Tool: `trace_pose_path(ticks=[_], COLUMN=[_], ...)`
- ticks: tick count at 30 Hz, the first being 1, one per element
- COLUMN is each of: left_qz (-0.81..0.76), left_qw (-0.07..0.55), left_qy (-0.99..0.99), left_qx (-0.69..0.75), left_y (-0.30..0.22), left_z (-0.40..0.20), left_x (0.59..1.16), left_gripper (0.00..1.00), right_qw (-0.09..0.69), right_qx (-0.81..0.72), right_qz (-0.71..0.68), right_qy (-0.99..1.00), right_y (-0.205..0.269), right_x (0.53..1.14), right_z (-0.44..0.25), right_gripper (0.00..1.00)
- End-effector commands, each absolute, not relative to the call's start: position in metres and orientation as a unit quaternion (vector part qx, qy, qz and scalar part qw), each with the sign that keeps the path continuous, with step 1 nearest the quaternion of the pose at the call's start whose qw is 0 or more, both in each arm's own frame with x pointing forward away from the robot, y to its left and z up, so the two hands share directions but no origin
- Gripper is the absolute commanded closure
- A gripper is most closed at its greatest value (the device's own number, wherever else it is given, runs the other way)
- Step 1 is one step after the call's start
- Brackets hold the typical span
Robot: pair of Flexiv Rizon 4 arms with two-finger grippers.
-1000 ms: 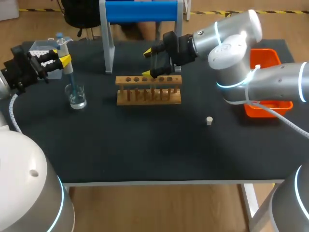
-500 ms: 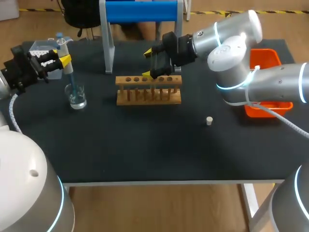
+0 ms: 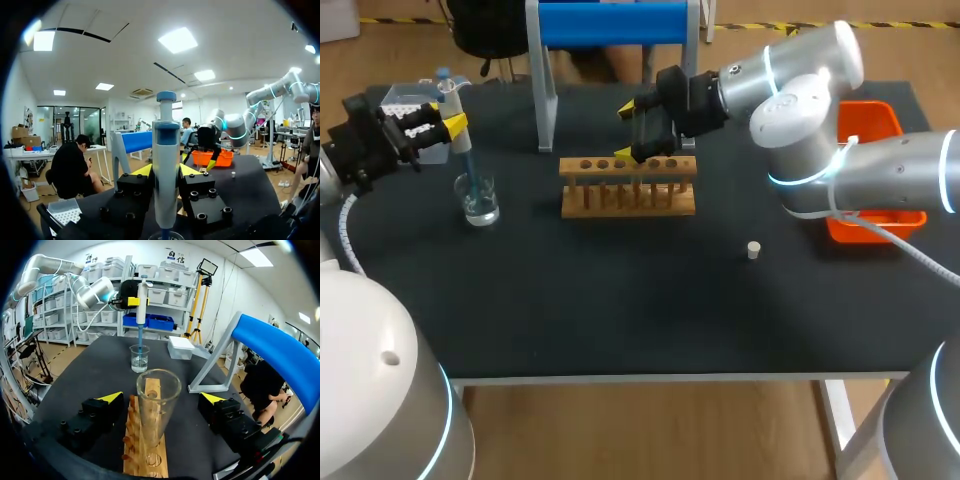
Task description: Invert the test tube, pick up the pipette, mount the tip to pipette, aspirate from beaker and dispense into the tube, eject the tip, return the pipette, and cap with the stopper.
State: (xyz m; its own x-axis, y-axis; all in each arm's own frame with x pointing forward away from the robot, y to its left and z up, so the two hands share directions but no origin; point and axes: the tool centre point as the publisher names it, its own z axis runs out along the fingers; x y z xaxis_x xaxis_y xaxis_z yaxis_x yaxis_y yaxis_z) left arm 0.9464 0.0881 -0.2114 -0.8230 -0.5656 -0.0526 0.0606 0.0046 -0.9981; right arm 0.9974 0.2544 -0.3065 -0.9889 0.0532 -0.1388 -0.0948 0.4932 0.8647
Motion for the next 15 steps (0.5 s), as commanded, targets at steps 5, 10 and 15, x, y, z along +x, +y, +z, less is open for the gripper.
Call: trace_pose_path(ticks=[5, 10, 15], left_qz=[-0.68, -0.678, -0.676], left_qw=[0.233, 0.236, 0.237], left_qy=[0.671, 0.672, 0.674], left_qx=[-0.183, -0.182, -0.182], left_y=[0.087, 0.085, 0.083], left_z=[-0.203, -0.194, -0.185], left_x=[0.945, 0.945, 0.942], left_gripper=[1.0, 1.0, 1.0], right_qw=[0.074, 0.074, 0.074], right_qx=[-0.012, -0.012, -0.012], right_qz=[0.502, 0.502, 0.502], right_qy=[0.861, 0.861, 0.861], right_y=[0.254, 0.254, 0.254], right_x=[0.997, 0.997, 0.997], right_z=[-0.306, -0.306, -0.306], right_gripper=[0.0, 0.0, 0.0])
